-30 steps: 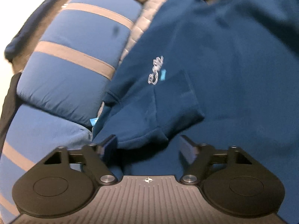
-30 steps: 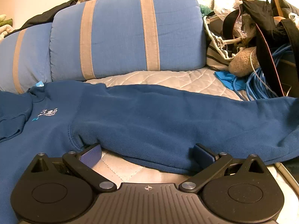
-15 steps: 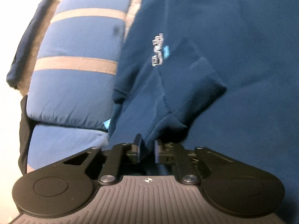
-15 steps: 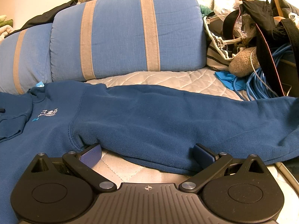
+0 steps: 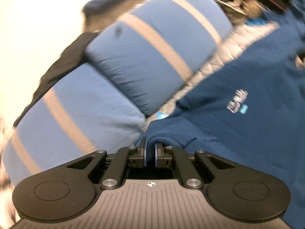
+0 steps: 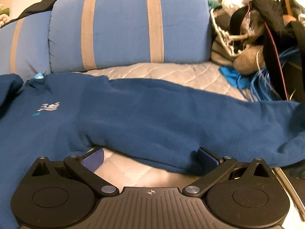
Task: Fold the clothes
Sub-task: 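Pull the sleeve outward toward the cream comforter with the left gripper, then lay the sleeve flat on the bed and open the left gripper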
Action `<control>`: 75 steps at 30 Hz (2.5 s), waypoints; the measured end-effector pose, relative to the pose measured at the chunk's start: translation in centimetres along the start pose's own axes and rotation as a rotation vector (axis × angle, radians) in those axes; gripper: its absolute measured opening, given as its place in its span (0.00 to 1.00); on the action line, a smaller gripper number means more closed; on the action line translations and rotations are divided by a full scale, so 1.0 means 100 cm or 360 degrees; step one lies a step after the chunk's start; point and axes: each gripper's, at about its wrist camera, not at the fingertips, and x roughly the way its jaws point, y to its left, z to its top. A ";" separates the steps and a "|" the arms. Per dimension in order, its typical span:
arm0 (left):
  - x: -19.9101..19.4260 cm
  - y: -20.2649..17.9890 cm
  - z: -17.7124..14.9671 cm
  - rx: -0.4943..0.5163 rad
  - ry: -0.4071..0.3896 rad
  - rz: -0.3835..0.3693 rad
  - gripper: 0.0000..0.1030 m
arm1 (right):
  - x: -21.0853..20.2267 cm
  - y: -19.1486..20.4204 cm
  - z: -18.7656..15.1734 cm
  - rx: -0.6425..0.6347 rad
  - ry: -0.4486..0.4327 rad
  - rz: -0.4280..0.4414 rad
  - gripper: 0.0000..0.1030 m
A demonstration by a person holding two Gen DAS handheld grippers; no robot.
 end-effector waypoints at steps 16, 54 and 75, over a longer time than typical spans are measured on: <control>-0.064 0.104 -0.044 -0.0513 0.0039 0.0269 0.07 | -0.103 0.104 0.025 -0.0293 0.0118 0.0543 1.00; -0.202 0.200 -0.474 -0.3290 0.0121 0.0440 0.13 | -0.106 0.182 -0.046 -0.0541 0.0266 0.0610 1.00; -0.226 0.199 -0.457 -0.2982 0.0204 0.0579 0.46 | -0.105 0.184 -0.045 -0.0530 0.0277 0.0581 1.00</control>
